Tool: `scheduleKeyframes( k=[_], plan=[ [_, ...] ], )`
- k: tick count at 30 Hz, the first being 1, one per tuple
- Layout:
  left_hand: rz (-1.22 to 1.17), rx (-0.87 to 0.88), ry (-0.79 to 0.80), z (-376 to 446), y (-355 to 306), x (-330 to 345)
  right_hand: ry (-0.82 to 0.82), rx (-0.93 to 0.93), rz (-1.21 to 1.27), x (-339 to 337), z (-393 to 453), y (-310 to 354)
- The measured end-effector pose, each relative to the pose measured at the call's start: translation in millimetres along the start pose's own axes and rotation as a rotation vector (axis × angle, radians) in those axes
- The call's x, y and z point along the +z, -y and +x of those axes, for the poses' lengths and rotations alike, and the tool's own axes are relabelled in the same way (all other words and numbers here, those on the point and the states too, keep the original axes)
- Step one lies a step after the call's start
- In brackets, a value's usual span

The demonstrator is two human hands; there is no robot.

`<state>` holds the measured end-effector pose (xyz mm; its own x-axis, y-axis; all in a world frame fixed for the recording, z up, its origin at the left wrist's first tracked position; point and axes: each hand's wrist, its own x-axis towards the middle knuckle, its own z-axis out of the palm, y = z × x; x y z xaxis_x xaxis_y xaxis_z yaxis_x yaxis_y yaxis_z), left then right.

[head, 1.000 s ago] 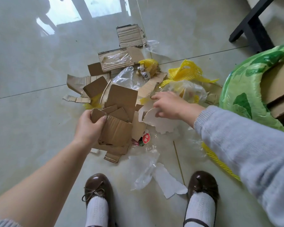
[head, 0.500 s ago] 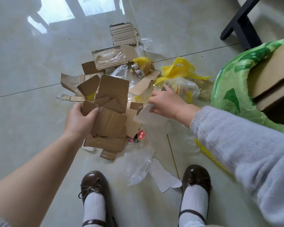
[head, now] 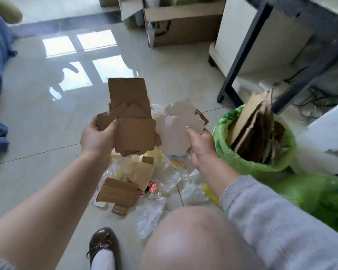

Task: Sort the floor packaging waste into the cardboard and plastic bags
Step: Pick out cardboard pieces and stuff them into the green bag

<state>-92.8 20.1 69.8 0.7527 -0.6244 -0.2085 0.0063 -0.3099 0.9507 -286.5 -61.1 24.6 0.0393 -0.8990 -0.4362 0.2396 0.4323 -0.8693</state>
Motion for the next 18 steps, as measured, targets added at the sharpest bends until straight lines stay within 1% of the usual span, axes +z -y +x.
scheduleKeyframes(
  k=[3,5,9,13,16,18],
  plan=[
    [-0.128,-0.026,0.055,-18,-27,24,-0.042,-0.027,0.141,-16,-22,33],
    [-0.214,-0.011,0.112,-32,-43,45,-0.090,-0.045,0.216,-30,-34,54],
    [-0.285,0.024,0.193,-63,-68,92,-0.143,-0.068,0.276,-57,-48,92],
    [-0.258,0.078,0.170,-79,-77,138,-0.206,-0.088,0.286,-76,-40,113],
    [-0.172,0.136,0.147,-77,-73,165,-0.257,-0.106,0.257,-84,-22,114],
    [-0.129,0.164,0.133,-70,-68,183,-0.322,-0.115,0.205,-91,-7,111]
  ],
)
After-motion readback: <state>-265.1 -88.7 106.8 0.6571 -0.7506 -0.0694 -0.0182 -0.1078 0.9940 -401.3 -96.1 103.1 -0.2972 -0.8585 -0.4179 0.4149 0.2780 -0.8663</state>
